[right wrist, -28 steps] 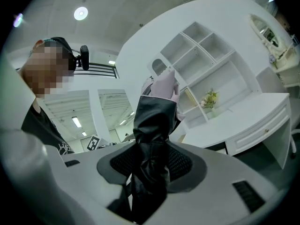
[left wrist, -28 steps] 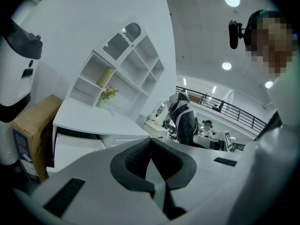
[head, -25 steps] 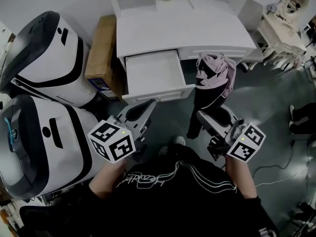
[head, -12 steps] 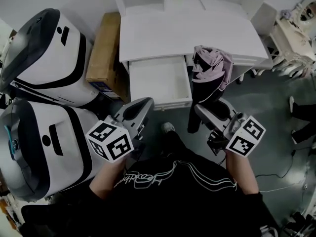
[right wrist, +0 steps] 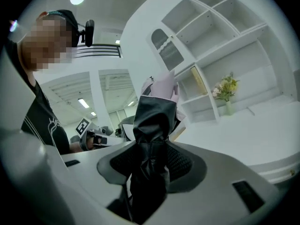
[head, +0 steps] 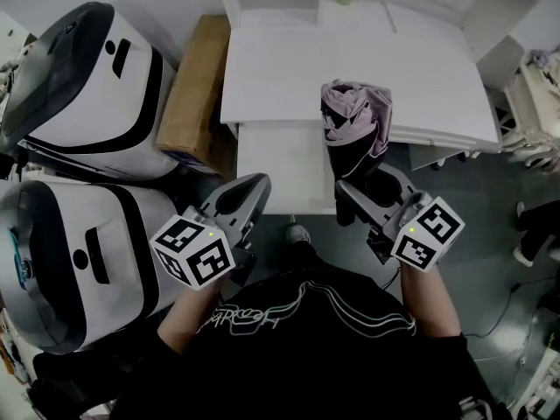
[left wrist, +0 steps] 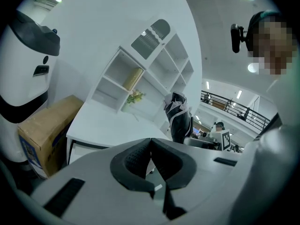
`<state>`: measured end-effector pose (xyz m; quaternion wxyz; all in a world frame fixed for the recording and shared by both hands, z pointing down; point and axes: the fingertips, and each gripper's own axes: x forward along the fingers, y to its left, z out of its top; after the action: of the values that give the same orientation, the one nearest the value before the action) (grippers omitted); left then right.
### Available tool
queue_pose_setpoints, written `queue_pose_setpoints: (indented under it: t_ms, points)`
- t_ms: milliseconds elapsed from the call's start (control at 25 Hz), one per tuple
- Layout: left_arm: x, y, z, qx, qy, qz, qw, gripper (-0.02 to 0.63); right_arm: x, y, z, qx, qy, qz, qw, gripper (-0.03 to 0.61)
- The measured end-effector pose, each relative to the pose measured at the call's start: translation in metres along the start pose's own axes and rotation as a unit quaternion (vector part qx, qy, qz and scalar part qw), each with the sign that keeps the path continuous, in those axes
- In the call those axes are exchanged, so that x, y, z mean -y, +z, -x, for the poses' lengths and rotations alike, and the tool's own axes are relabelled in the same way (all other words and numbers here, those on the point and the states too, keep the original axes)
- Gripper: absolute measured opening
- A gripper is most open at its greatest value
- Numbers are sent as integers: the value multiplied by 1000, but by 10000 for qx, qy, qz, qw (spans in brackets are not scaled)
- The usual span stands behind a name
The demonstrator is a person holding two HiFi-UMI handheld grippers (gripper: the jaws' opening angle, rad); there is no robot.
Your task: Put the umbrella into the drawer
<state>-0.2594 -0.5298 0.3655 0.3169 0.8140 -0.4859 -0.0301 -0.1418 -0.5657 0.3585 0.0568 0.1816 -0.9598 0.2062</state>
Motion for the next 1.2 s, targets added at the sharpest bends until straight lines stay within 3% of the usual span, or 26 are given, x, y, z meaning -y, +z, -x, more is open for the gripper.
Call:
queue_pose_setpoints:
  t_ms: [240, 520, 920, 1200]
  points:
    - [-44, 14, -12, 90, 376, 260, 9989, 20, 33, -10, -60, -631, 272, 308, 9972, 195]
    - [-83, 16, -16, 113, 797, 480, 9956, 20, 65, -58, -113, -1626, 438, 862, 9819, 195]
    - [-124, 13, -5, 173, 1138, 862, 9896, 20, 97, -170, -163, -3292, 715, 1295, 9326, 195]
    - [-147, 5, -1, 185, 1339, 1174, 9838, 20, 125, -253, -190, -4135, 631, 1048, 9022, 195]
